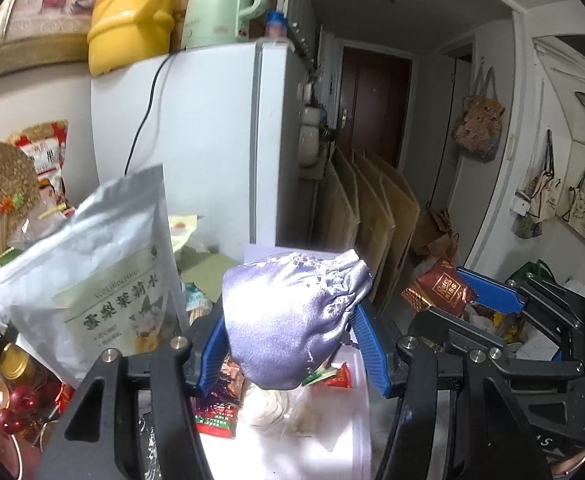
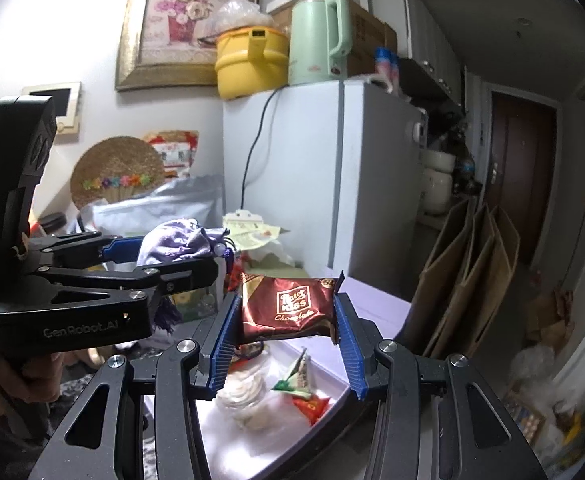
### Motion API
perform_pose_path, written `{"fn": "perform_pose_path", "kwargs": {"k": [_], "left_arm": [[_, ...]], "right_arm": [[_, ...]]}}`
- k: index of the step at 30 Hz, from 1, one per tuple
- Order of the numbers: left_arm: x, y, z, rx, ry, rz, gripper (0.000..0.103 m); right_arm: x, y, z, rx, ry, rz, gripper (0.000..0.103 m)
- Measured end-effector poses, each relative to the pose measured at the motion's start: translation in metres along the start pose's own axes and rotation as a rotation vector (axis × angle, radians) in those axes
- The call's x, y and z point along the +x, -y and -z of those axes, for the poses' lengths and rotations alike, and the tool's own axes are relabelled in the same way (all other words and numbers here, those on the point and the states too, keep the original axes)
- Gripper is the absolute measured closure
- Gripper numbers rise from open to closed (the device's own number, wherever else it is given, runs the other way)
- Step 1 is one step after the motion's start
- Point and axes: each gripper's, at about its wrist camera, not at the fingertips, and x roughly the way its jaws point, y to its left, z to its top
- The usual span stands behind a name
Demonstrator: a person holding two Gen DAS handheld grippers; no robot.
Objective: Organize soft objects
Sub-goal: 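Lift the pouch and chocolate square and carry both toward the white box, then lower the pouch and chocolate into the box and open both grippers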
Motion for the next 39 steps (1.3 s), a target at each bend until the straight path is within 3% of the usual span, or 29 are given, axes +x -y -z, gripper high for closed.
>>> {"fn": "perform_pose_path", "kwargs": {"k": [22, 30, 34, 39], "left_arm": [[0.112, -0.019, 0.039, 0.027, -0.197, -0.131, 0.046], [0.143, -0.034, 0.058, 0.004, -0.264, -0.144, 0.046], [0.160, -0.043, 0.069, -0.024, -0.337, -0.141, 0.046], [0.163, -0.038, 0.076, 0.006, -0.345, -0.164, 0.046]], "right_arm": [[0.105, 0.025, 0.049, 0.043, -0.204, -0.010, 0.057], [0.123, 0.032, 0.064, 0.064, -0.248, -0.007, 0.057], [0.126, 0.036, 0.069, 0.078, -0.256, -0.005, 0.057], [0.136, 0.037, 0.074, 0.078, -0.286, -0.013, 0.057]]}}
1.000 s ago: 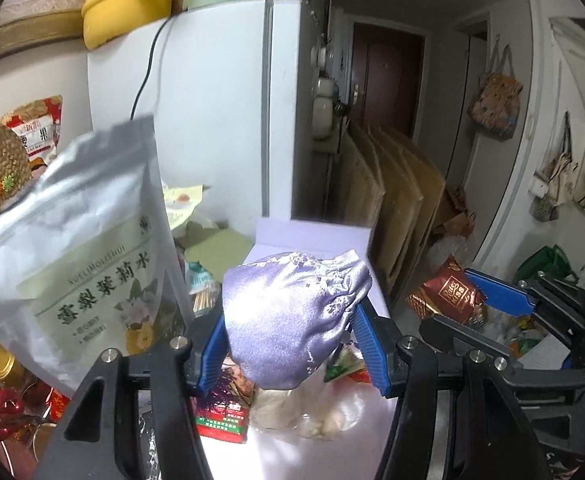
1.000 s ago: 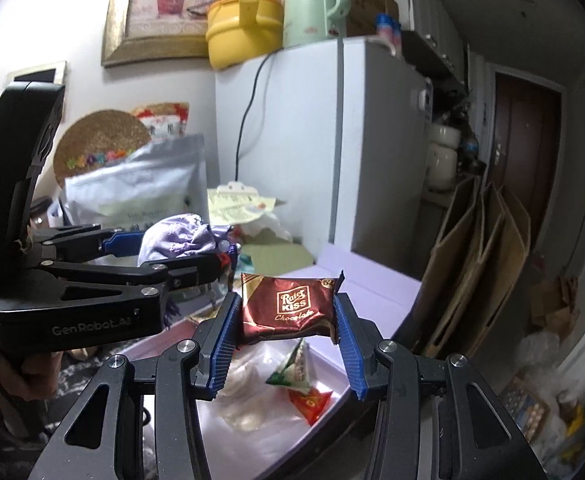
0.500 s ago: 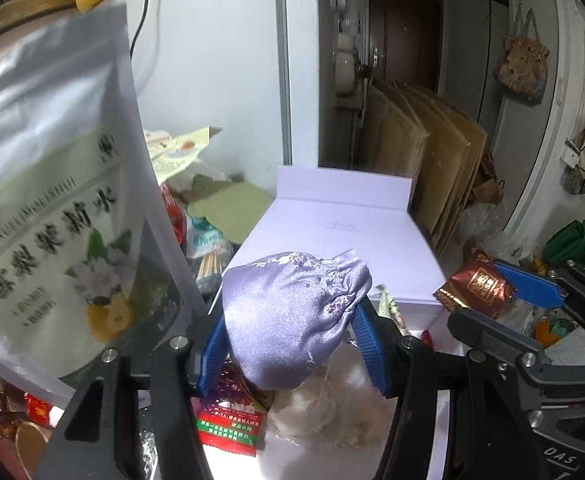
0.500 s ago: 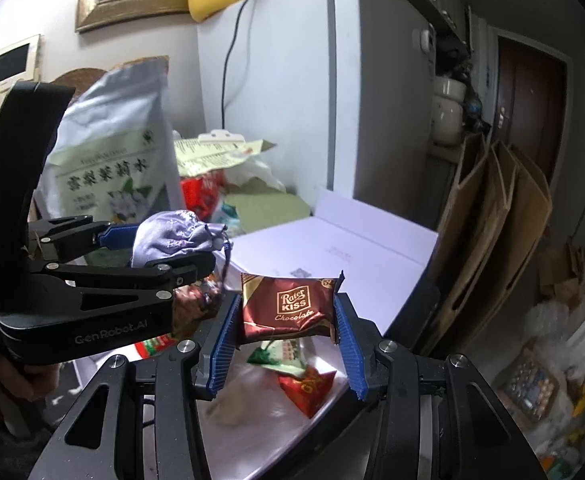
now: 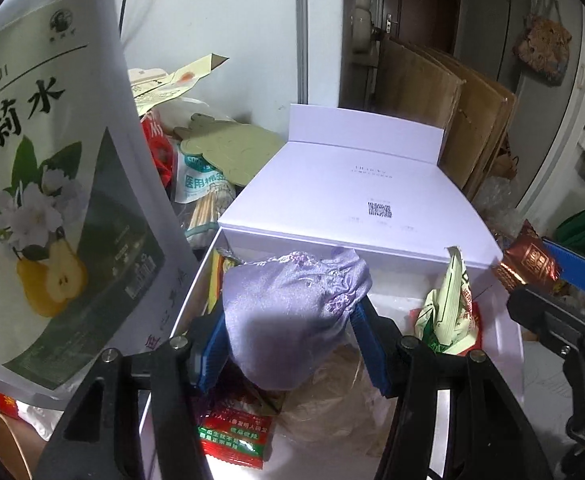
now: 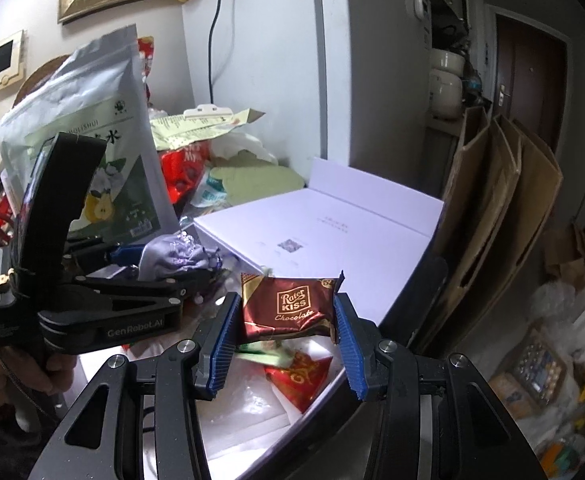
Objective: Organize soft objects
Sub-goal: 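Lower the pouch and chocolate into the box and open both grippers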
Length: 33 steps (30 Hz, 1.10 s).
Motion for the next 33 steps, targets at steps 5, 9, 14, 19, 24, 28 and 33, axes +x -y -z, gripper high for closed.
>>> {"fn": "perform_pose_path", "kwargs": {"k": [5, 9, 14, 19, 24, 28, 33], "left_arm": [[0.004, 0.006, -0.001, 0.029, -0.014, -0.034, 0.045], [0.008, 0.008, 0.000, 0.043, -0.028, -0.053, 0.043], [0.018, 0.008, 0.000, 0.038, -0.080, -0.064, 0.041], [0.021, 0.010, 0.000, 0.044, -0.101, -0.073, 0.041], [0.014, 0.002, -0.004, -0.030, -0.112, -0.032, 0.041], [0.005, 0.002, -0.003, -0.038, -0.098, -0.047, 0.039], [-0.012, 0.002, -0.003, -0.032, -0.049, -0.076, 0.026]], "right_arm": [[0.014, -0.001, 0.006, 0.002, -0.026, -0.010, 0.057], [0.024, 0.000, 0.009, 0.018, -0.046, -0.012, 0.057], [0.030, 0.004, 0.011, 0.041, -0.055, -0.031, 0.057], [0.030, 0.004, 0.012, 0.042, -0.057, -0.029, 0.057], [0.030, 0.003, 0.012, 0.040, -0.057, -0.027, 0.057], [0.030, 0.003, 0.013, 0.044, -0.060, -0.036, 0.057], [0.028, 0.004, 0.012, 0.042, -0.061, -0.041, 0.057]]}}
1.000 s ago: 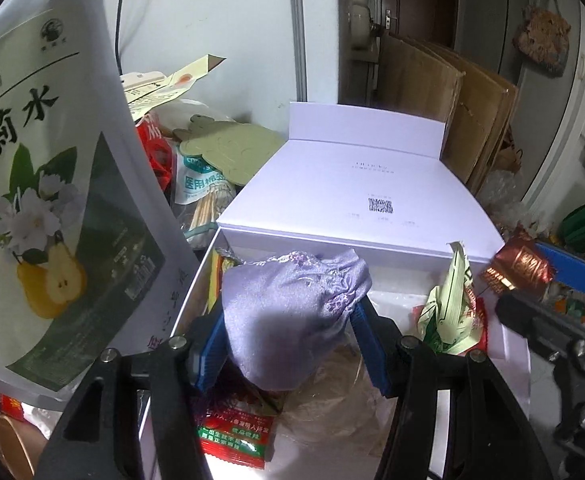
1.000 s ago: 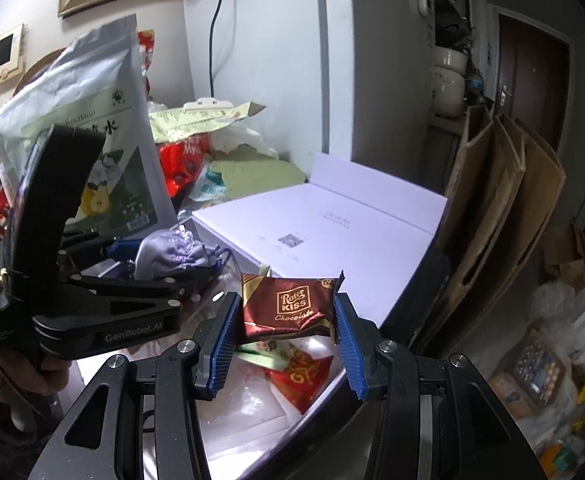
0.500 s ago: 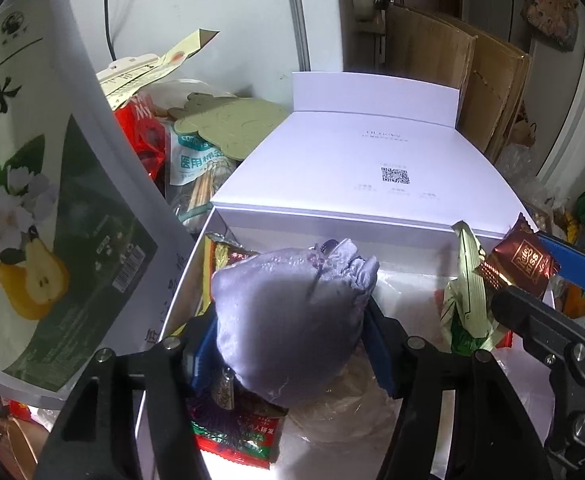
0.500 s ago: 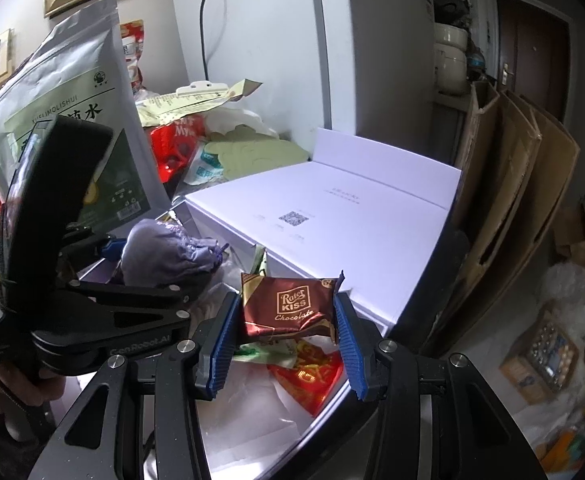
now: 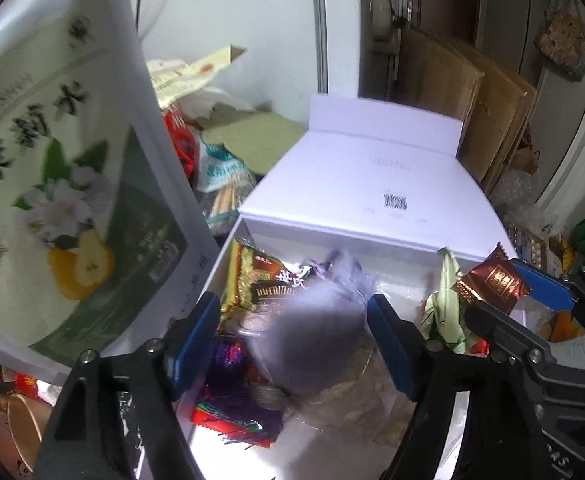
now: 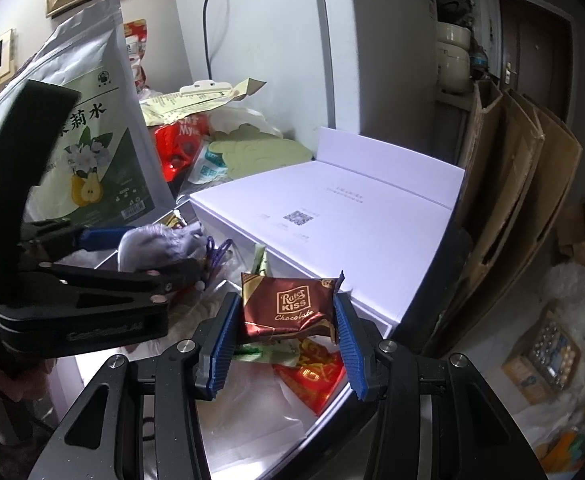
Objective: Organize soft objects
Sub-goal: 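Lower the pouch and chocolate into the box and open both grippers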
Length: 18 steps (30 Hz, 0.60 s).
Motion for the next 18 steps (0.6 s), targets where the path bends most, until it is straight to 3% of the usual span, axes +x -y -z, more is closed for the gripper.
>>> {"fn": "perform_pose_path", "kwargs": {"k": [14, 18], "left_arm": [[-0.027, -0.012, 0.006, 0.007, 0.052, -0.073, 0.023], [-0.030, -0.017, 0.008, 0.000, 0.055, -0.072, 0.023]], "right_arm": [[0.011, -0.002, 0.001, -0.015, -0.054, -0.011, 0.054], [0.011, -0.003, 0.000, -0.004, -0.065, -0.007, 0.043]]}}
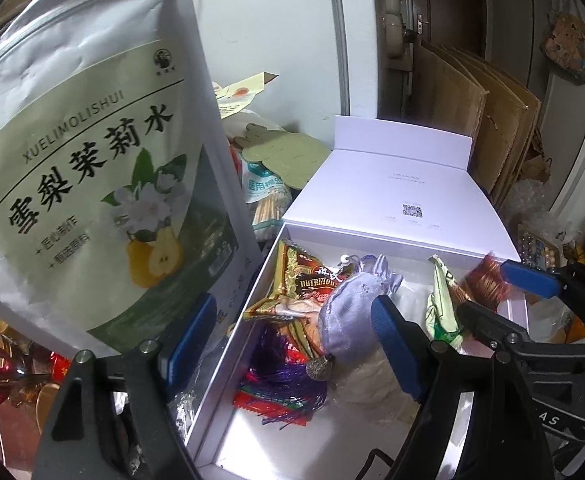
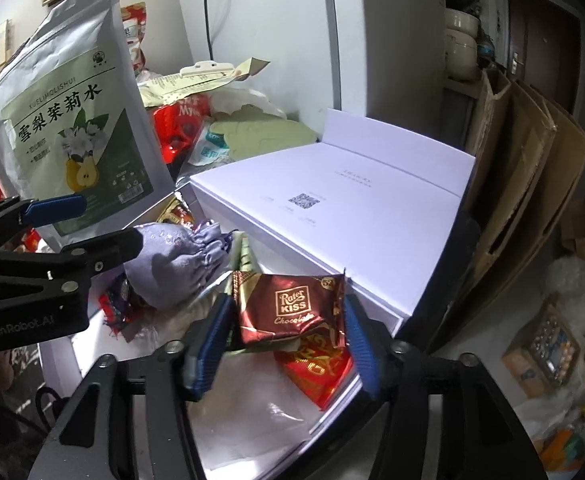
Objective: Organize soft objects
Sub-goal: 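Lower the pouch and chocolate into the box and open both grippers, then raise both open grippers out of the box and back from it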
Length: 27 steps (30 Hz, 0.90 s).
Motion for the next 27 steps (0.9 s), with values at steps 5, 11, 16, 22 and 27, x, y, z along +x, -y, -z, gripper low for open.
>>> {"fn": "perform_pose_path", "kwargs": {"k": [5, 11, 16, 22, 27], "left_arm": [[-0.006, -0.005, 0.000, -0.011, 0.006, 0.002, 0.023], [-0.022, -0.007, -0.003, -0.011, 0.037, -0.002, 0.023], [-0.045, -0.011, -0.008, -0.021, 0.083, 0.007, 0.023], [-0.076, -0.016, -0.016, -0.031, 0.145, 0.013, 0.023], [-0.109, -0.019, -0.019, -0.026, 0.221, 0.020, 0.023]], "right_arm": [[-0.008, -0.005, -0.003, -0.019, 0.014, 0.010, 0.032], [-0.025, -0.013, -0.008, -0.037, 0.051, 0.031, 0.031], [-0.045, -0.018, -0.015, -0.020, 0.088, 0.020, 0.031], [-0.078, -0.028, -0.025, -0.032, 0.153, 0.037, 0.031], [-0.110, -0.035, -0.030, -0.030, 0.207, 0.043, 0.031]]}}
